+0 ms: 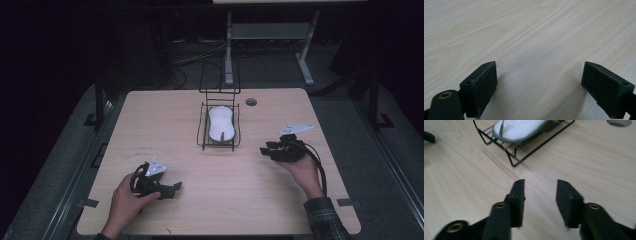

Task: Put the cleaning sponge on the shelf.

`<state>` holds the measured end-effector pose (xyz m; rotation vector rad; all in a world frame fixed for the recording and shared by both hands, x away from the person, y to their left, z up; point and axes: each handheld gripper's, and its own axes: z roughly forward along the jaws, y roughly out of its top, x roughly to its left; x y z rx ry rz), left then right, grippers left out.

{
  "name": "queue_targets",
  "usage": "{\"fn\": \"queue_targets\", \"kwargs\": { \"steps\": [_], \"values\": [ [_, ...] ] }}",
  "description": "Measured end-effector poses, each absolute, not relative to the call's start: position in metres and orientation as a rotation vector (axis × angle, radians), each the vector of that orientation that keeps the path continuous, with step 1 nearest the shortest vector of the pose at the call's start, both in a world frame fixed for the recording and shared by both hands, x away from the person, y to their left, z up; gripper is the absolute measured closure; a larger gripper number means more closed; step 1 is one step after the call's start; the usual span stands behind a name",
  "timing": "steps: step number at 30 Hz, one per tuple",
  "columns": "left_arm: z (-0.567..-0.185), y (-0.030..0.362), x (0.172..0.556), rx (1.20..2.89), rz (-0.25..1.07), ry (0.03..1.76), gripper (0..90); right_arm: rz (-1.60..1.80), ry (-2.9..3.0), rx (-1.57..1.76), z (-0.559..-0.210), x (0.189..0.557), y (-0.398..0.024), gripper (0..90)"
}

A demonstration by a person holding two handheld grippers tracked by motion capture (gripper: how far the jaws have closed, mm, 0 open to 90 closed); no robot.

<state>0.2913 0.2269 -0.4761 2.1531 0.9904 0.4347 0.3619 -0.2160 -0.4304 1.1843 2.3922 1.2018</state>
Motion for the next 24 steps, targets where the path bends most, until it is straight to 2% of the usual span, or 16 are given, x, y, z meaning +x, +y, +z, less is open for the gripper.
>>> {"fn": "queue_targets", "kwargs": {
  "steps": [4,12,24],
  "values": [
    [-0.476,0.227,0.291,2.153,0.435,0.990,12.4,1.149,2.388,1.199,-0.437,0.348,-0.223,37.2],
    [-0.476,0.227,0.291,2.154,0.435,0.990,12.4,1.094,2.353,1.261,-0.449,0.315,-0.240,19.1],
    [-0.476,0.227,0.291,2.153,0.435,0.990,12.4,0.971,2.312,1.329,-0.472,0.270,-0.261,7.4]
  ]
}}
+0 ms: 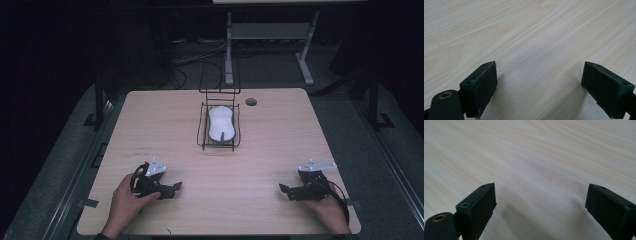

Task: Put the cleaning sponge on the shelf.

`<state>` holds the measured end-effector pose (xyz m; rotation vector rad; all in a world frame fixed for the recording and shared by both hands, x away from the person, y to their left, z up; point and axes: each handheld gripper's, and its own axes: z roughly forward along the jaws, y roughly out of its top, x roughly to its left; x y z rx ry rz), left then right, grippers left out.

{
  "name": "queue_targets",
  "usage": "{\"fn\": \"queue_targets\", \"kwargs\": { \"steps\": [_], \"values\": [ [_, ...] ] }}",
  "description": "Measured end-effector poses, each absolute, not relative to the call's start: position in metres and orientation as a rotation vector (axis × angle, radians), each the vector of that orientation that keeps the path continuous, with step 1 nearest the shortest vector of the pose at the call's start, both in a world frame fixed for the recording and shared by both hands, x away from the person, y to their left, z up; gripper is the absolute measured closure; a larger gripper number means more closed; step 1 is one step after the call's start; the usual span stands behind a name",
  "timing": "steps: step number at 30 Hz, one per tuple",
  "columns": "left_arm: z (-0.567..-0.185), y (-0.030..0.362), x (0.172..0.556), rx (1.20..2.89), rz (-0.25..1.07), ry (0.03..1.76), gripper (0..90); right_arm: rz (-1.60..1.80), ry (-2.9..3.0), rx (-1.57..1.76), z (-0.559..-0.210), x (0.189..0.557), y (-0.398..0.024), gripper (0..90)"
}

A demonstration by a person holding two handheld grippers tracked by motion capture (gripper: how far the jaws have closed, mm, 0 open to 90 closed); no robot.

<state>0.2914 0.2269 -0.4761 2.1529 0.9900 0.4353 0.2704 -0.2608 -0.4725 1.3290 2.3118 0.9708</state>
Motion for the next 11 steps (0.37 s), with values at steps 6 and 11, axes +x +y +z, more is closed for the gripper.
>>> {"fn": "queue_targets", "kwargs": {
  "steps": [6,11],
  "values": [
    [-0.4761,0.2269,0.2914,2.153,0.435,0.990,12.4,0.926,2.282,1.320,-0.4810,0.2599,-0.2639,2.1],
    [-0.4761,0.2268,0.2913,2.153,0.436,0.990,12.4,0.948,2.255,1.323,-0.4831,0.2593,-0.2658,1.9]
  ]
}}
